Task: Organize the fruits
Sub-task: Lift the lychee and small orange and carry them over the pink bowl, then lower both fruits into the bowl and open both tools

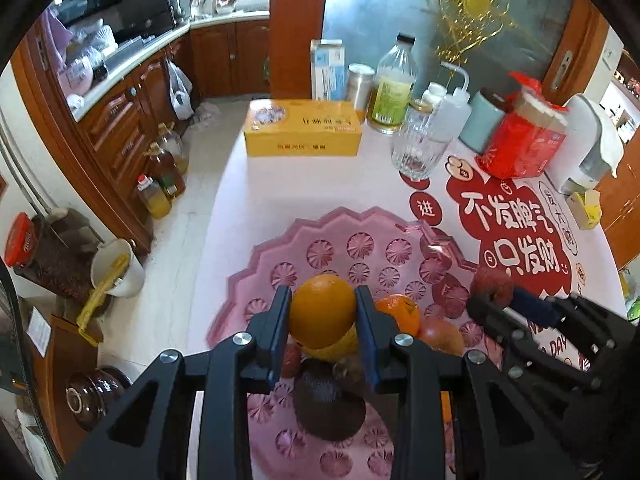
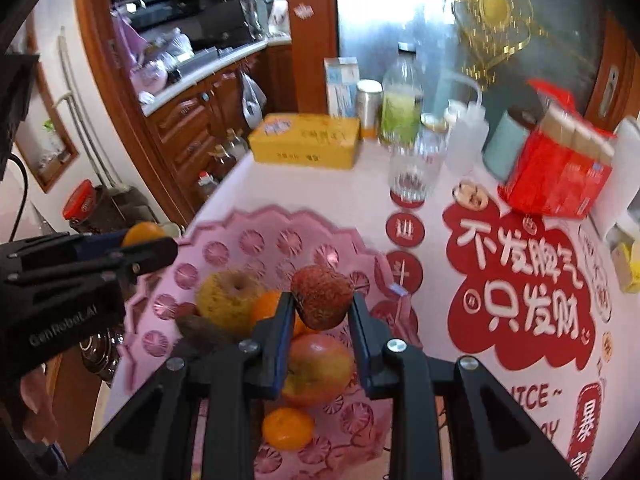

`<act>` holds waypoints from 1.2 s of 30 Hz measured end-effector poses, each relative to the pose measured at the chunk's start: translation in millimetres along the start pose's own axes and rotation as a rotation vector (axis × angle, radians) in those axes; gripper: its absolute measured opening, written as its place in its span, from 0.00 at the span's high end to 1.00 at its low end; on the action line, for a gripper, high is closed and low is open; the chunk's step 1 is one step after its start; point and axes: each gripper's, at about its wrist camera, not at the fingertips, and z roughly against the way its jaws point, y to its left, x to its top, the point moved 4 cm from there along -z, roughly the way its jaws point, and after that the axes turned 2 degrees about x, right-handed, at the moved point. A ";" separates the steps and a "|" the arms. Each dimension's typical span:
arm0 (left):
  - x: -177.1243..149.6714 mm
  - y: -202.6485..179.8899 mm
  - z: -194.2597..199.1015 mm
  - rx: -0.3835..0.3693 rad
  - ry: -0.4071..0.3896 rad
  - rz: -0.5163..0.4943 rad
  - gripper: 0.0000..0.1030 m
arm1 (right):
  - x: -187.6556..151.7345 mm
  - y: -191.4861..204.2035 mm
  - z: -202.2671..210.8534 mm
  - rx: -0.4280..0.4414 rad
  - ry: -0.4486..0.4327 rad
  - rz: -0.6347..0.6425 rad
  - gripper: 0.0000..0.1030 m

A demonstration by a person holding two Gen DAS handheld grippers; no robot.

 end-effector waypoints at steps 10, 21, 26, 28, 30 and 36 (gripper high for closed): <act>-9.6 -24.9 -63.5 0.014 0.081 -0.050 0.71 | -13.9 -14.0 -53.1 0.015 0.093 -0.036 0.73; -8.2 -8.9 -87.0 0.095 0.079 0.005 0.09 | -20.9 -15.5 -66.7 0.030 0.077 -0.025 0.58; -10.1 2.0 -92.3 0.061 0.099 0.050 0.02 | -22.0 -21.8 -67.2 0.050 0.066 -0.060 0.53; -11.7 4.2 -91.6 0.061 0.100 0.050 0.02 | -22.6 -21.0 -66.7 0.044 0.063 -0.062 0.53; -12.6 4.9 -90.3 0.066 0.103 0.043 0.01 | -22.8 -21.2 -66.4 0.042 0.061 -0.068 0.52; -17.3 3.2 -78.7 0.079 0.105 0.006 0.01 | -23.3 -23.5 -61.3 0.044 0.073 -0.100 0.49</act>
